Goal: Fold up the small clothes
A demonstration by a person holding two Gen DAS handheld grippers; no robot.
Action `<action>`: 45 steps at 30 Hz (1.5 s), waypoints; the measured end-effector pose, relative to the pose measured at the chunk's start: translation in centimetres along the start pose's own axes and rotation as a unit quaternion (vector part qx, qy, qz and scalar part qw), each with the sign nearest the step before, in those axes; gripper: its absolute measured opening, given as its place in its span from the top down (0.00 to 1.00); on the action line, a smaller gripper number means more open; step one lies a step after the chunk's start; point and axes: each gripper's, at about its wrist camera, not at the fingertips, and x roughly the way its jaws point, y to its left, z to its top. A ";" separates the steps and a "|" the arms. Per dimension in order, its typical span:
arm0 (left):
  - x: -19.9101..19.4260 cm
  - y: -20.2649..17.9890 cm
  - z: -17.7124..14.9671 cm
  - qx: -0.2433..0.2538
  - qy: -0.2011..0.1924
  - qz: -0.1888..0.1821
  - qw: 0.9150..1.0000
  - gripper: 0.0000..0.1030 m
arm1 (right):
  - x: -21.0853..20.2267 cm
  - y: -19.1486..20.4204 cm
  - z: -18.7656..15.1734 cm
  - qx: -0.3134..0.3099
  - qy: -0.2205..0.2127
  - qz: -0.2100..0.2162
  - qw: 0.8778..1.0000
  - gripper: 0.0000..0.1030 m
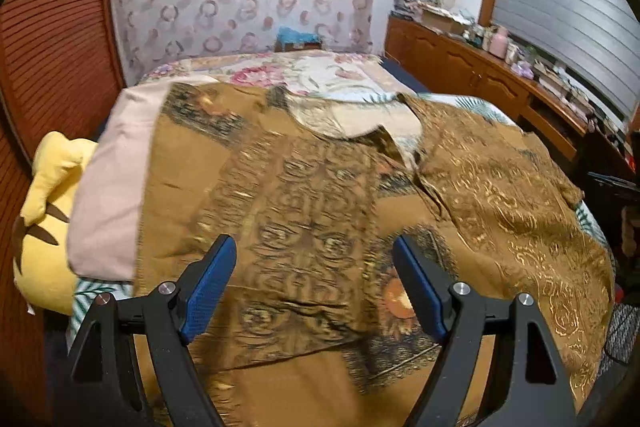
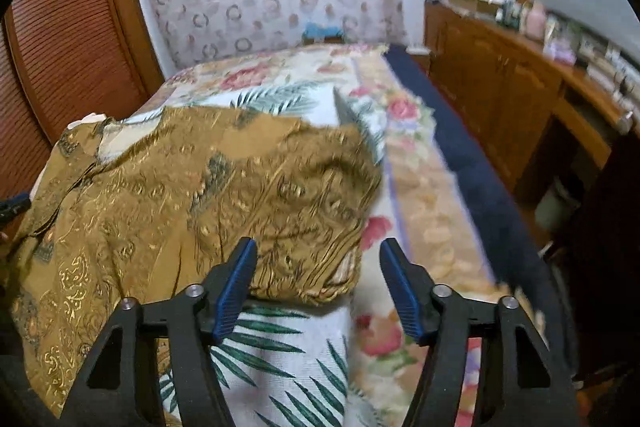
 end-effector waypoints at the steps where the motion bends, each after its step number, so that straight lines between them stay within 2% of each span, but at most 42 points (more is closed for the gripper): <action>1: 0.4 -0.4 -0.1 0.005 0.005 -0.003 1.000 0.21 | 0.4 -0.3 -0.2 0.006 0.008 0.010 1.000 0.45; 5: 1.9 -1.8 -0.3 0.026 0.024 -0.007 0.999 0.21 | 1.7 -1.6 -0.3 0.012 0.026 0.025 0.999 0.49; 8: 2.5 -2.3 -0.3 0.031 0.034 -0.012 0.999 0.21 | 1.5 -2.0 0.3 0.005 0.034 0.016 0.999 0.55; 10: 3.0 -2.6 -0.3 0.037 0.042 -0.011 0.998 0.21 | 1.9 -2.1 0.6 -0.010 0.034 -0.001 0.999 0.64; 15: 4.0 -2.9 -0.4 0.045 0.060 -0.008 0.997 0.21 | 2.0 -1.0 0.7 -0.048 0.030 -0.025 0.998 0.79; 16: 4.2 -3.0 -0.5 0.047 0.064 -0.007 0.997 0.21 | 2.4 -0.4 0.8 -0.056 0.029 -0.027 0.998 0.87; 18: 4.3 -3.2 -0.6 0.055 0.067 -0.001 0.996 0.21 | 3.5 1.5 0.6 -0.067 0.030 -0.018 0.997 0.93; 24: 4.4 -3.7 -0.7 0.066 0.071 0.000 0.995 0.16 | 2.8 2.7 1.1 -0.076 -0.008 -0.024 0.997 0.95; 30: 4.4 -3.8 -0.7 0.067 0.072 0.000 0.995 0.15 | 0.1 5.2 3.0 -0.093 -0.073 0.010 0.993 0.95; 33: 4.4 -3.7 -0.6 0.067 0.072 0.000 0.995 0.15 | -0.4 7.3 3.6 -0.113 -0.087 0.030 0.989 0.95; 38: 4.5 -3.7 -0.6 0.066 0.072 0.000 0.995 0.15 | 1.5 11.5 2.9 -0.153 -0.065 0.067 0.984 0.95; 42: 4.5 -3.8 -0.6 0.067 0.072 0.000 0.995 0.15 | 4.1 14.1 1.4 -0.181 -0.020 0.098 0.978 0.95; 45: 4.5 -3.7 -0.6 0.067 0.072 0.000 0.995 0.15 | 5.8 15.4 0.3 -0.191 0.014 0.102 0.976 0.95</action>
